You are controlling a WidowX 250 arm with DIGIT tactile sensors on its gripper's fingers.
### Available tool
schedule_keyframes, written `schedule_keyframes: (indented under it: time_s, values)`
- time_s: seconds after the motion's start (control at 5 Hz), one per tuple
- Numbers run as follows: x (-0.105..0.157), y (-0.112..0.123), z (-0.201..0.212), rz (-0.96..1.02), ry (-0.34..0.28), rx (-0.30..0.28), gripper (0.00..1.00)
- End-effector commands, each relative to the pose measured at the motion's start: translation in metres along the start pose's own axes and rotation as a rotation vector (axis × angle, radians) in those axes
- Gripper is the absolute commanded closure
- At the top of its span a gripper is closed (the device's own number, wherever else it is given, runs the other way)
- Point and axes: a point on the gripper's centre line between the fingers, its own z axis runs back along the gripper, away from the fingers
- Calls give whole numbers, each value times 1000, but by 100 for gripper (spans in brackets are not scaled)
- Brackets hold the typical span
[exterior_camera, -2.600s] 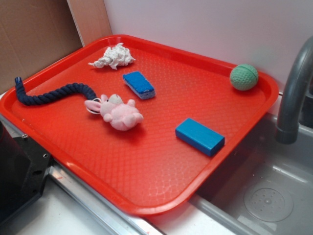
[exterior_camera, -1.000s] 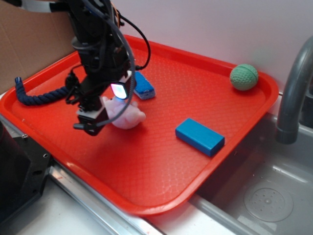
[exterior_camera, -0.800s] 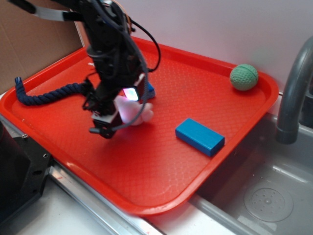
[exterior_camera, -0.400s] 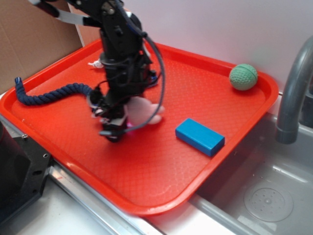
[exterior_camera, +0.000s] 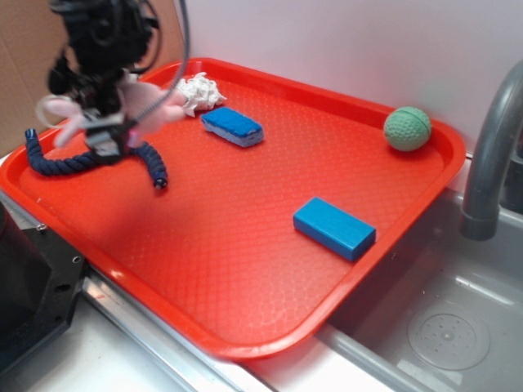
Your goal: Grab the pink bunny.
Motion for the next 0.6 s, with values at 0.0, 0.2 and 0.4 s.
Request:
schedule_keyframes:
  time_s: [0.0, 0.2, 0.4]
  values:
    - [-4, -35, 97, 492, -134, 52, 100]
    - [4, -41, 115, 735, -180, 104, 100]
    - [10, -36, 101, 866, -156, 192, 100]
